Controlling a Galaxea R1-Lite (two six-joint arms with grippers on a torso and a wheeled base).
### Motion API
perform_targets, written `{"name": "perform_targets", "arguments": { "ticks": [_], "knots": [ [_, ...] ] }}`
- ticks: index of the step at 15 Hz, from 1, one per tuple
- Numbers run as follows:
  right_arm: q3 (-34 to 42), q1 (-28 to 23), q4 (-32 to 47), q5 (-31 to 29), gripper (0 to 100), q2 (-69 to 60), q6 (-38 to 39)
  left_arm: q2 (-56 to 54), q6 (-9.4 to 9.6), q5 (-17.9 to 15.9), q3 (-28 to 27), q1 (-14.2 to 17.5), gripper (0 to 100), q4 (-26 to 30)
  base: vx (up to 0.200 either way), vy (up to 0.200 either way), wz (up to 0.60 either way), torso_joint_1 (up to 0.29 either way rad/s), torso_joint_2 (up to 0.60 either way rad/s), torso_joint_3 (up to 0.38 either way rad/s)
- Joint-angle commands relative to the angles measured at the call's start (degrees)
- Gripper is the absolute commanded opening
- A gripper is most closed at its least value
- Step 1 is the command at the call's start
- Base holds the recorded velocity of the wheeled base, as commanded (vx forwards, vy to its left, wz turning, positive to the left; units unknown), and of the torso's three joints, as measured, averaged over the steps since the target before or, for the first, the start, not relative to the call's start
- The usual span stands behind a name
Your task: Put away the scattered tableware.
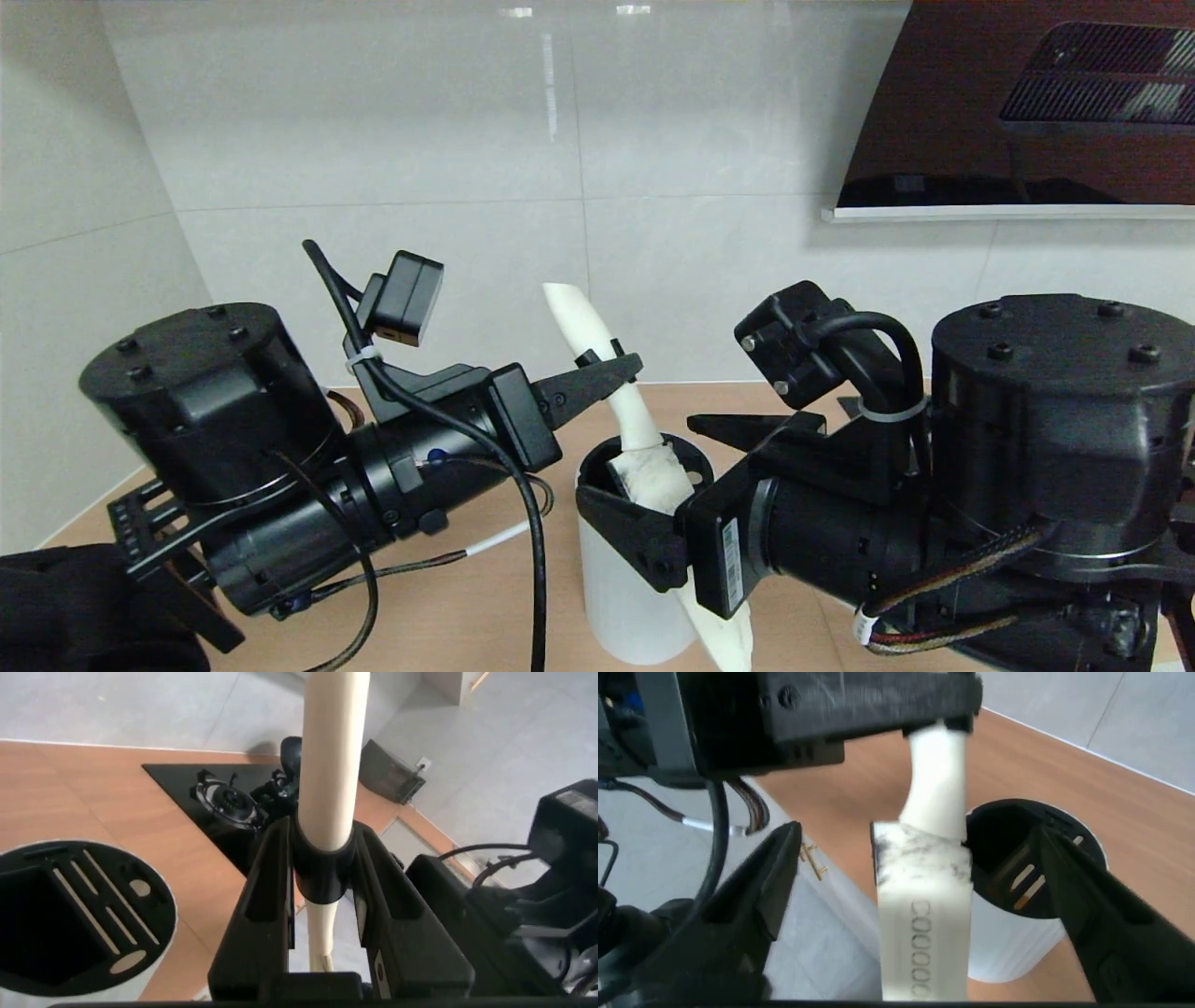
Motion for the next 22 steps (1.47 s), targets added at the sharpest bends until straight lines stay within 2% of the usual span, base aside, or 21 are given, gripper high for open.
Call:
{"name": "perform_targets", "arguments": {
  "ticks": [1,2,3,4,5,6,7,9,10,11,14,15,17,19,21,22],
  "knots": [
    [0.0,0.0,0.0,-0.1,100,-0.6,0.0,-1.3,0.04,0.5,-0.7,0.1,0,0.8,0.000,0.000,0.00,0.000,0.00,0.000],
    [0.0,-0.4,0.0,-0.2,100,-2.3,0.0,-1.7,0.39,3.0,-2.5,0.1,0,2.7,0.000,0.000,0.00,0.000,0.00,0.000],
    [0.0,-0.8,0.0,-0.1,100,-3.2,0.0,-1.8,1.09,4.0,-3.4,0.3,0,3.8,0.000,0.000,0.00,0.000,0.00,0.000],
    [-0.1,-3.4,0.2,-0.1,100,-5.6,-0.1,-2.3,5.14,8.6,-6.1,1.1,0,7.4,0.000,0.000,0.00,0.000,0.00,0.000],
    [-0.2,-4.3,0.3,0.0,100,-6.3,-0.2,-2.4,6.72,10.3,-7.4,1.6,0,8.5,0.000,0.000,0.00,0.000,0.00,0.000],
    [-0.3,-6.7,0.5,0.4,100,-8.1,-0.3,-2.4,11.73,16.7,-11.9,2.6,0,12.7,0.000,0.000,0.00,0.000,0.00,0.000],
    [-0.6,-9.1,0.6,0.5,100,-9.2,-0.3,-2.3,14.19,21.3,-16.0,3.0,0,17.1,0.000,0.000,0.00,0.000,0.00,0.000],
    [-0.2,-11.4,0.6,0.5,100,-10.2,-0.5,-1.7,19.72,24.7,-21.1,3.0,0,24.0,0.000,0.000,0.00,0.000,0.00,0.000],
    [-0.1,-12.0,0.7,0.5,100,-10.5,-0.5,-1.3,22.27,25.5,-21.8,3.0,0,24.7,0.000,0.000,0.00,0.000,0.00,0.000],
    [-0.1,-12.7,0.9,0.5,100,-10.8,-0.5,-0.9,24.12,28.3,-21.8,3.0,0,24.1,0.000,0.000,0.00,0.000,0.00,0.000],
    [-0.1,-13.6,1.2,0.5,100,-10.8,-0.5,1.4,25.09,34.9,-21.1,0.2,0,21.6,0.000,0.000,0.00,0.000,0.00,0.000],
    [0.0,-13.6,1.2,0.5,100,-10.7,-0.5,2.0,26.05,36.3,-21.2,-1.1,0,20.3,0.000,0.000,0.00,0.000,0.00,0.000],
    [0.0,-13.6,1.2,0.4,100,-10.9,-0.5,4.1,28.34,41.4,-21.2,-4.2,0,18.0,0.000,0.000,0.00,0.000,0.00,0.000],
    [0.2,-13.7,1.2,0.5,100,-10.9,-0.5,7.1,31.68,45.7,-20.6,-5.2,0,14.2,0.000,0.000,0.00,0.000,0.00,0.000],
    [0.3,-13.7,1.2,0.5,100,-10.9,-0.5,8.6,33.44,46.0,-19.5,-5.3,0,10.6,0.000,0.000,0.00,0.000,0.00,0.000],
    [0.3,-13.7,1.2,0.5,100,-10.9,-0.5,8.6,33.44,46.0,-19.5,-5.3,0,10.6,0.000,0.000,0.00,0.000,0.00,0.000]
  ]
}}
